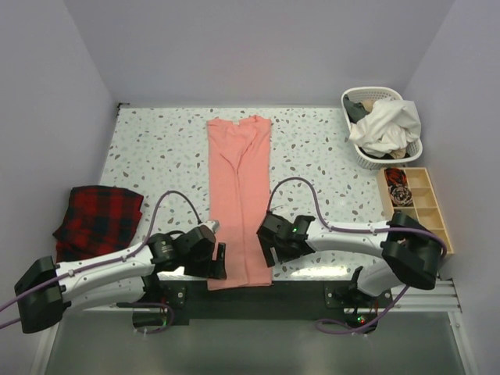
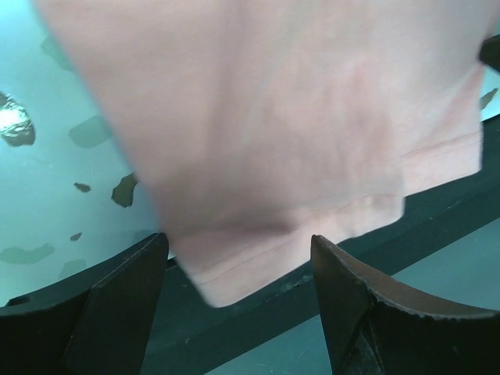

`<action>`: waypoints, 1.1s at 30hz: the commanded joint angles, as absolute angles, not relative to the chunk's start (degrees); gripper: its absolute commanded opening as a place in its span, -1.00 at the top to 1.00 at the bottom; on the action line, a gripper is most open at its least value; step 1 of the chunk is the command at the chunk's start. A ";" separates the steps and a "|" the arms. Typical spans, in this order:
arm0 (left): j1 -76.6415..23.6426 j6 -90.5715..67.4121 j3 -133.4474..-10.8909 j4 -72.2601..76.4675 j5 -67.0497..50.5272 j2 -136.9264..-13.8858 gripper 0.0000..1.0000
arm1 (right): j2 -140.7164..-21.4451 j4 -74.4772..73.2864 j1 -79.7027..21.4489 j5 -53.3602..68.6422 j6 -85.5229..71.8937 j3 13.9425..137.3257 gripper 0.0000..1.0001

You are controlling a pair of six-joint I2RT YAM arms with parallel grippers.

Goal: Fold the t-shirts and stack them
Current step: Rotate the tshirt 90 degrees, then grab the bottom of the folded rectangular tshirt with both arms

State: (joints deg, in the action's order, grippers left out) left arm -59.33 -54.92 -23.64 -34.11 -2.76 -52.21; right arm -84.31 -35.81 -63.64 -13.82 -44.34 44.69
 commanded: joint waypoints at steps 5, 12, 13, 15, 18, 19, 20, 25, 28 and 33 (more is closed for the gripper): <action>-59.68 -53.79 -27.77 -39.90 2.00 -49.40 -0.57 | -77.97 -42.28 -63.72 -18.29 -45.00 46.41 -0.97; -59.68 -55.89 -24.97 -32.27 0.27 -47.38 -0.62 | -61.63 -34.46 -63.46 -11.78 -46.49 40.36 -0.97; -59.68 -56.51 -24.18 -30.17 -1.30 -47.11 -0.62 | -60.22 -33.84 -63.37 -11.34 -47.28 39.73 -0.97; -59.68 -58.17 -21.45 -28.22 -3.60 -45.80 -0.61 | -57.31 -33.49 -63.37 -9.68 -47.99 37.98 -0.97; -59.68 -59.41 -18.99 -26.72 -5.09 -43.34 -0.58 | -56.86 -33.22 -63.28 -5.81 -48.95 36.13 -0.97; -59.68 -59.59 -18.55 -26.63 -5.10 -42.72 -0.57 | -57.04 -31.74 -63.37 -4.41 -49.13 35.43 -0.97; -59.68 -59.94 -17.76 -26.63 -5.45 -42.02 -0.52 | -57.04 -30.77 -63.28 -3.52 -49.48 33.94 -0.96; -59.68 -60.64 -16.26 -26.54 -5.89 -41.92 -0.49 | -57.04 -23.22 -63.28 2.63 -51.76 29.80 -0.93; -59.68 -61.17 -15.21 -26.28 -5.98 -41.49 -0.48 | -58.09 -20.32 -63.28 5.09 -52.12 28.57 -0.91; -59.77 -61.87 -13.62 -24.96 -6.94 -41.13 -0.36 | -63.01 -16.09 -63.28 10.10 -52.73 27.78 -0.76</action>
